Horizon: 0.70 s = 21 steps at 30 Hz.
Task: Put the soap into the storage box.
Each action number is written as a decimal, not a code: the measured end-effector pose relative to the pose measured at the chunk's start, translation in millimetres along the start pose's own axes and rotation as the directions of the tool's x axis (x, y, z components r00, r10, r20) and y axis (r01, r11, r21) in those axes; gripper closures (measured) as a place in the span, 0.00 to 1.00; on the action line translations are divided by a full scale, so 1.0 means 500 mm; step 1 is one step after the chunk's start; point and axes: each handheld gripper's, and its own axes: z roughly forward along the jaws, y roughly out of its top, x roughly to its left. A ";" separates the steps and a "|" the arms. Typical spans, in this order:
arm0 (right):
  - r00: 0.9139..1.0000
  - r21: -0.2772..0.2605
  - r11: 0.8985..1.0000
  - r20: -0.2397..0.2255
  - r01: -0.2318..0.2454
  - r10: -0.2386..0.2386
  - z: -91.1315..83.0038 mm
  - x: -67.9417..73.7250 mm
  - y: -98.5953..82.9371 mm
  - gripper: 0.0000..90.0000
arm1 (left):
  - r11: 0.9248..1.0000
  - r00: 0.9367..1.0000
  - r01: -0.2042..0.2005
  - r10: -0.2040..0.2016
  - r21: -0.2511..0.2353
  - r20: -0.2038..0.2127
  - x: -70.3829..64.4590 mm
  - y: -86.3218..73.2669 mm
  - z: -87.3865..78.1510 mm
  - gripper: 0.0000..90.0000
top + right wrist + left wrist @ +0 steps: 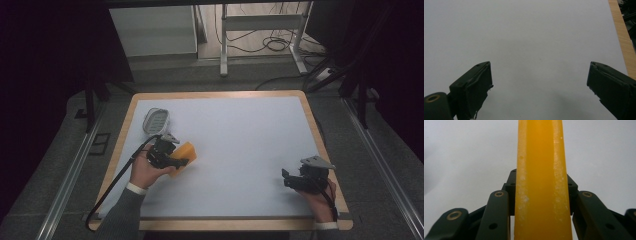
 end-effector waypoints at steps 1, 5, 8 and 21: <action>1.000 0.001 1.000 0.001 0.000 0.000 0.000 0.000 0.000 0.07 | 1.000 1.000 -0.001 0.001 -0.001 -0.001 0.001 0.000 -0.001 0.68; 1.000 0.001 1.000 0.002 -0.001 0.001 0.001 0.001 0.000 0.07 | 1.000 1.000 0.004 -0.004 -0.001 -0.004 0.004 0.001 -0.003 0.68; 1.000 0.001 1.000 0.000 0.000 0.000 0.001 0.000 0.000 0.07 | 1.000 1.000 0.006 -0.006 -0.003 -0.005 0.008 0.001 -0.005 0.68; 1.000 0.003 1.000 -0.001 0.001 -0.001 0.002 0.000 0.000 0.07 | 0.999 0.998 0.047 -0.048 -0.028 -0.032 0.042 0.005 -0.030 0.68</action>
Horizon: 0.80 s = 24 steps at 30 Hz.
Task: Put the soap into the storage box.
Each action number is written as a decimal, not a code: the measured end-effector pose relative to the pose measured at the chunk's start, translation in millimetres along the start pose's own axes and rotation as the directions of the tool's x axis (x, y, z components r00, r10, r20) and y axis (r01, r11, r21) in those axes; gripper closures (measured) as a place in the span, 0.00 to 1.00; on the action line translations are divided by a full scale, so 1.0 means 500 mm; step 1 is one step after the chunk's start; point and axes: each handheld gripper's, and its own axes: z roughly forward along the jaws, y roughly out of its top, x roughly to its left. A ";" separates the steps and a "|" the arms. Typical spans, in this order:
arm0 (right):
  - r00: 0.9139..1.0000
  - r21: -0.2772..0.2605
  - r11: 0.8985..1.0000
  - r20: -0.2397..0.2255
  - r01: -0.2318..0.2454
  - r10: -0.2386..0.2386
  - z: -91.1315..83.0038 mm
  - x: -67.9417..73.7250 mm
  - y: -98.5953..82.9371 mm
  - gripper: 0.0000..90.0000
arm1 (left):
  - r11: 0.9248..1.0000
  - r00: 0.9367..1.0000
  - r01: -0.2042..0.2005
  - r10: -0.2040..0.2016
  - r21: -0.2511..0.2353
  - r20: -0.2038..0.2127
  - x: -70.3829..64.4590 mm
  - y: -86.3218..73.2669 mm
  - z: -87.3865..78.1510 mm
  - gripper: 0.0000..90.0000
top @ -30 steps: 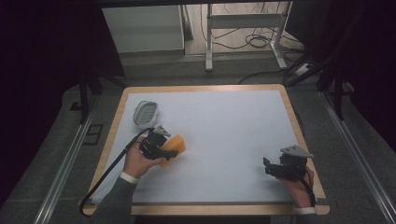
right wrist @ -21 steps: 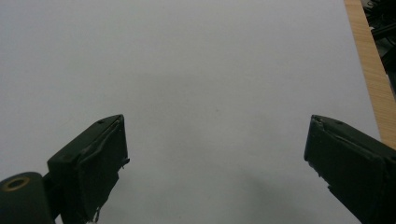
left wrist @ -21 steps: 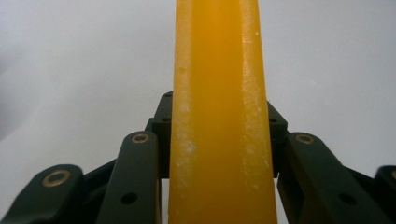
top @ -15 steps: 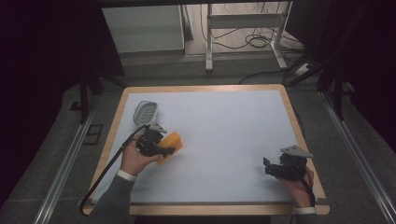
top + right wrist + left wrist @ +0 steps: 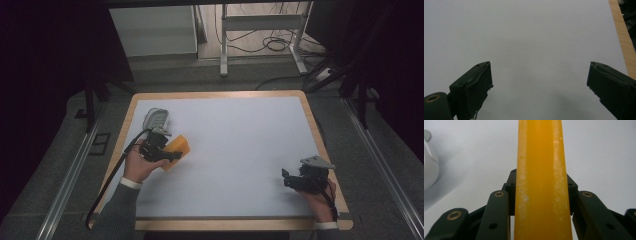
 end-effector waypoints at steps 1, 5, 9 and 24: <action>1.000 0.000 1.000 0.000 -0.001 0.001 0.000 0.000 0.000 0.07 | 1.000 1.000 0.006 -0.006 -0.001 0.000 0.002 0.000 -0.001 0.68; 1.000 -0.005 1.000 -0.001 0.000 0.000 -0.002 0.000 0.000 0.07 | 1.000 1.000 0.020 -0.020 -0.012 -0.022 0.015 0.001 -0.012 0.68; 1.000 -0.002 1.000 0.003 -0.003 0.003 -0.001 -0.001 0.000 0.07 | 1.000 0.999 0.024 -0.024 -0.013 -0.028 0.023 0.002 -0.017 0.68; 1.000 -0.003 1.000 -0.002 0.004 -0.004 -0.001 -0.001 0.000 0.07 | 0.999 0.998 0.038 -0.038 -0.013 -0.040 0.036 0.012 -0.018 0.68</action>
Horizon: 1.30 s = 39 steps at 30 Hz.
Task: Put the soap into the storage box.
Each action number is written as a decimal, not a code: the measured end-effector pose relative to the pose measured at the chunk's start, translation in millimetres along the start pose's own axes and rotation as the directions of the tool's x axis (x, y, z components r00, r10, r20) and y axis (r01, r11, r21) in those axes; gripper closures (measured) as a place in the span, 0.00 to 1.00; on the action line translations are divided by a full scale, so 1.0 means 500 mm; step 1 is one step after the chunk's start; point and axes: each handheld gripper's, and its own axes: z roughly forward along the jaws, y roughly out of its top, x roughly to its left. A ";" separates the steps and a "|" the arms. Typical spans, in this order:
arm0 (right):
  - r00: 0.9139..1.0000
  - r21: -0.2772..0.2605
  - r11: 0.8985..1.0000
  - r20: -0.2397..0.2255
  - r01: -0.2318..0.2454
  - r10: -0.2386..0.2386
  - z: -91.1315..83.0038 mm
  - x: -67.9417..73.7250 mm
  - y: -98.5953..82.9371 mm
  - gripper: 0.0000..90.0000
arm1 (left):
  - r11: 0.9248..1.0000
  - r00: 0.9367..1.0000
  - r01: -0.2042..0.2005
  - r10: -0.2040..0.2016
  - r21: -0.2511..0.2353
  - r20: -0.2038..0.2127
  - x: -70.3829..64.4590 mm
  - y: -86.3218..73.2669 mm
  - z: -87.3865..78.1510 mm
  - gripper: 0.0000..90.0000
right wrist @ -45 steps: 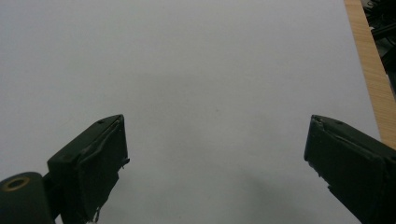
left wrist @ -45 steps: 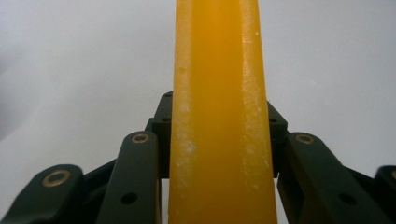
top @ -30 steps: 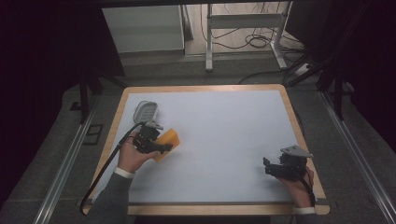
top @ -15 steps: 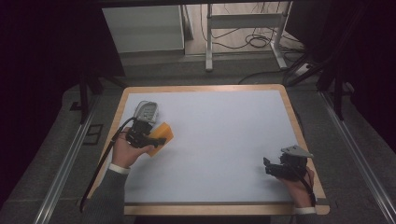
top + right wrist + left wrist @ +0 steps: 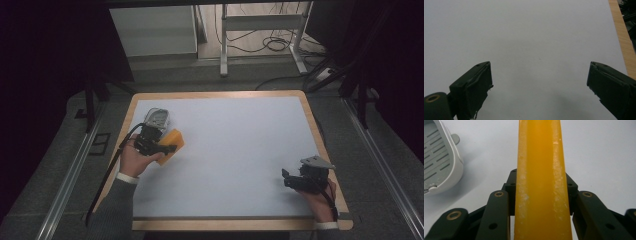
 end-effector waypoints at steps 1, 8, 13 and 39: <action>1.000 0.001 1.000 0.000 -0.002 0.002 0.000 0.000 0.000 0.07 | 1.000 1.000 0.000 0.000 -0.002 -0.002 0.001 0.001 -0.001 0.68; 1.000 -0.001 1.000 -0.003 0.002 -0.002 0.000 0.000 0.000 0.07 | 1.000 1.000 0.007 -0.008 -0.011 -0.009 0.006 0.009 -0.005 0.68; 1.000 -0.001 1.000 -0.002 0.002 -0.002 0.000 0.000 0.000 0.07 | 1.000 1.000 0.019 -0.019 -0.014 -0.014 0.014 0.012 -0.007 0.67; 1.000 0.003 1.000 0.006 0.000 0.000 0.000 0.000 -0.001 0.07 | 0.999 0.999 0.039 -0.039 -0.010 -0.024 0.039 0.042 -0.007 0.67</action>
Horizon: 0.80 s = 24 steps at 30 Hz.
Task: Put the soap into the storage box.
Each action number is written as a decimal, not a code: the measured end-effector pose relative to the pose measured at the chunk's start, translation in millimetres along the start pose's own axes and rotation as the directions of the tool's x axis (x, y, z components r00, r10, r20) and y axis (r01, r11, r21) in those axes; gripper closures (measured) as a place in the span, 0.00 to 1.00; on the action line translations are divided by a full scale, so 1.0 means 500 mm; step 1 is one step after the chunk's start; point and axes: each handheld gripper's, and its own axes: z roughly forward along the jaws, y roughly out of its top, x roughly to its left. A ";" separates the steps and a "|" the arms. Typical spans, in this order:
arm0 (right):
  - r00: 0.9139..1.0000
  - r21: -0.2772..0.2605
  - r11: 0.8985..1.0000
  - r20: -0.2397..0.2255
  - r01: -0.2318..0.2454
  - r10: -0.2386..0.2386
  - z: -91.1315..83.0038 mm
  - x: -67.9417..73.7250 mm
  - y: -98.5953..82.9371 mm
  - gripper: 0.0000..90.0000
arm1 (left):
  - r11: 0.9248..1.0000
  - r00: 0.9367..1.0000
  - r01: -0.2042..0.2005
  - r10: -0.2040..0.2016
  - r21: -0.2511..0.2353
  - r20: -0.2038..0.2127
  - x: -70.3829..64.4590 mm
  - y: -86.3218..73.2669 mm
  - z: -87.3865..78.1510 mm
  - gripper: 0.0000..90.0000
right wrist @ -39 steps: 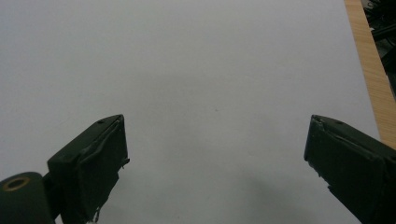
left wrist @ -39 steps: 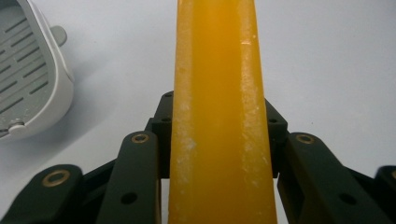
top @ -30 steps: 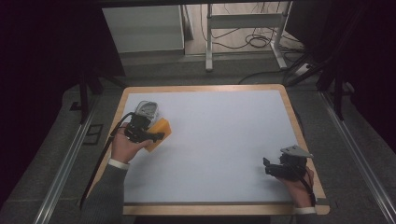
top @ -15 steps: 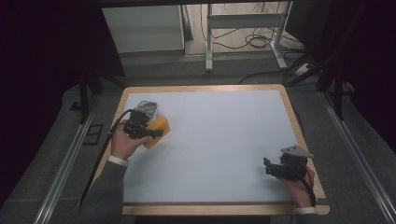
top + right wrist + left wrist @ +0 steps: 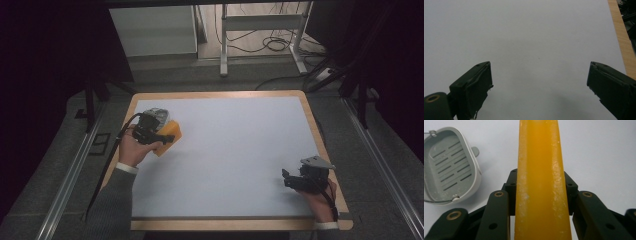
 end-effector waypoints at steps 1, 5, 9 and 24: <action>1.000 0.000 1.000 0.000 -0.001 0.001 0.000 0.000 0.000 0.07 | 1.000 1.000 0.002 -0.002 -0.002 0.001 0.000 0.001 0.000 0.67; 1.000 0.004 1.000 0.004 -0.004 0.004 0.002 -0.002 -0.001 0.07 | 1.000 1.000 -0.003 0.003 0.002 0.002 0.003 0.008 -0.001 0.67; 1.000 0.001 1.000 0.007 -0.003 0.003 0.000 -0.001 -0.001 0.07 | 1.000 1.000 0.005 -0.005 0.004 -0.001 0.008 0.013 0.001 0.67; 1.000 -0.002 1.000 0.006 -0.002 0.002 -0.001 0.000 0.000 0.07 | 0.999 0.999 0.035 -0.035 -0.001 0.002 0.037 0.035 0.006 0.67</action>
